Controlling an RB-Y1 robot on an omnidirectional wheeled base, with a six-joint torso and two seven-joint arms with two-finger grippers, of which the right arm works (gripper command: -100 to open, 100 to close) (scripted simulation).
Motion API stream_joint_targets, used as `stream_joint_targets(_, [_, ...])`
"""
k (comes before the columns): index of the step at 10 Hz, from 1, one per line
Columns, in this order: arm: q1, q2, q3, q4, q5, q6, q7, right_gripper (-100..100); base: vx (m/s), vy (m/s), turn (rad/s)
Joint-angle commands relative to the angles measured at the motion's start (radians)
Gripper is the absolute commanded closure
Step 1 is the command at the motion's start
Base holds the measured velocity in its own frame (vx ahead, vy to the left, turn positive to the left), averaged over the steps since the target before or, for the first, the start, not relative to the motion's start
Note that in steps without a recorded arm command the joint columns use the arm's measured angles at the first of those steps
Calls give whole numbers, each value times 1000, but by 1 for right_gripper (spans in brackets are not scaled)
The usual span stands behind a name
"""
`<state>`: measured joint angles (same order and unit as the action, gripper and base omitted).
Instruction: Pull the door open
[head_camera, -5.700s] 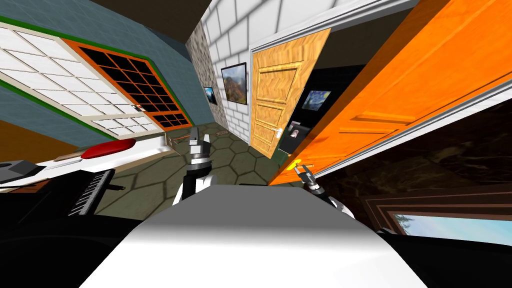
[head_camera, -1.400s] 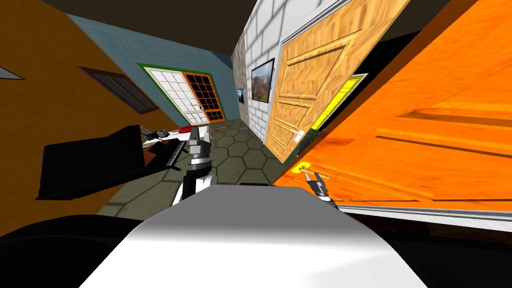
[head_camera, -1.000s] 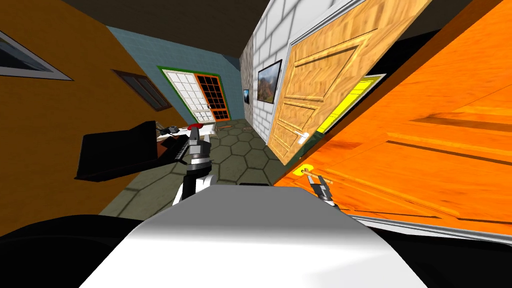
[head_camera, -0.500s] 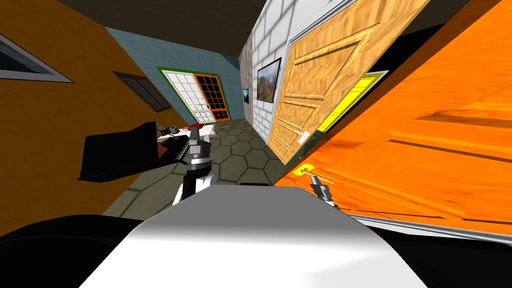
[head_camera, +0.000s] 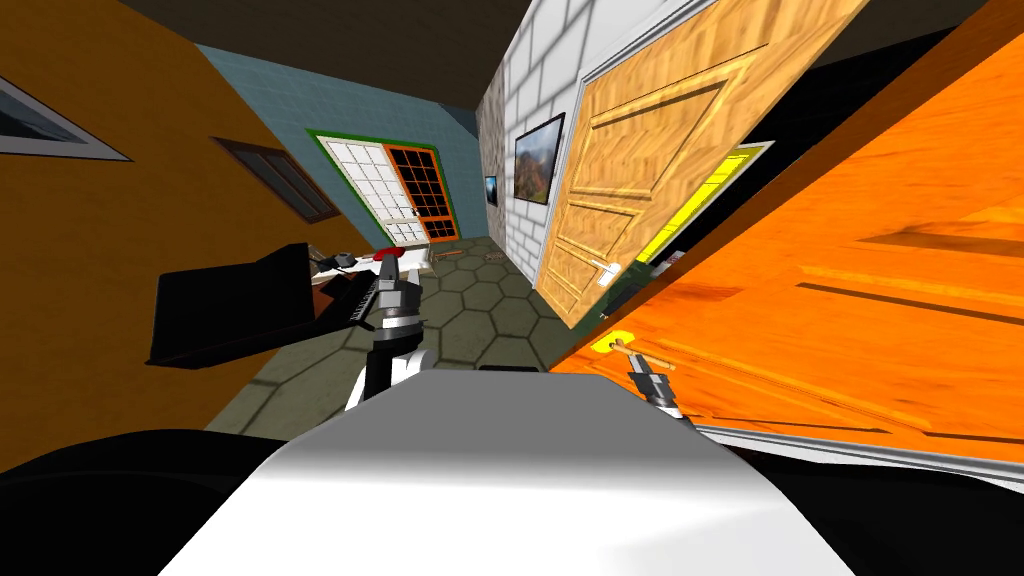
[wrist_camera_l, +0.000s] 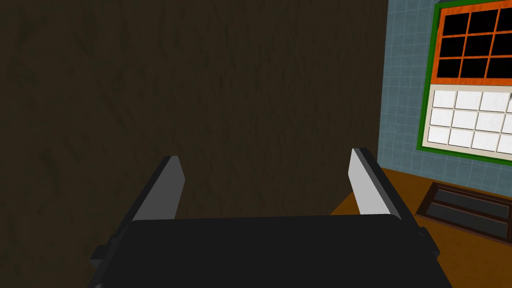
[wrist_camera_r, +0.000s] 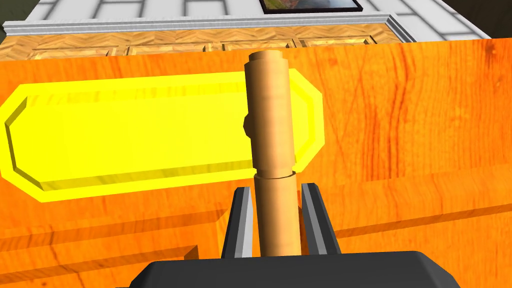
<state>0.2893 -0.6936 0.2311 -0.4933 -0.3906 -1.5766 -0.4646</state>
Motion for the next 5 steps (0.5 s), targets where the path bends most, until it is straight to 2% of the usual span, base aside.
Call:
stream_joint_targets(1, [-29, 4, 7, 50, 1, -24, -24, 100, -22, 64, -55])
stream_joint_targets(3, [-29, 4, 7, 77, 1, -24, -24, 100, -15, 6, 20])
stream_joint_targets(4, [-8, -22, 8, 75, -13, 1, -59, 100, -11, 61, -24])
stream_joint_targets(5, [-15, -22, 8, 106, -13, 1, -59, 100, -14, 81, -39])
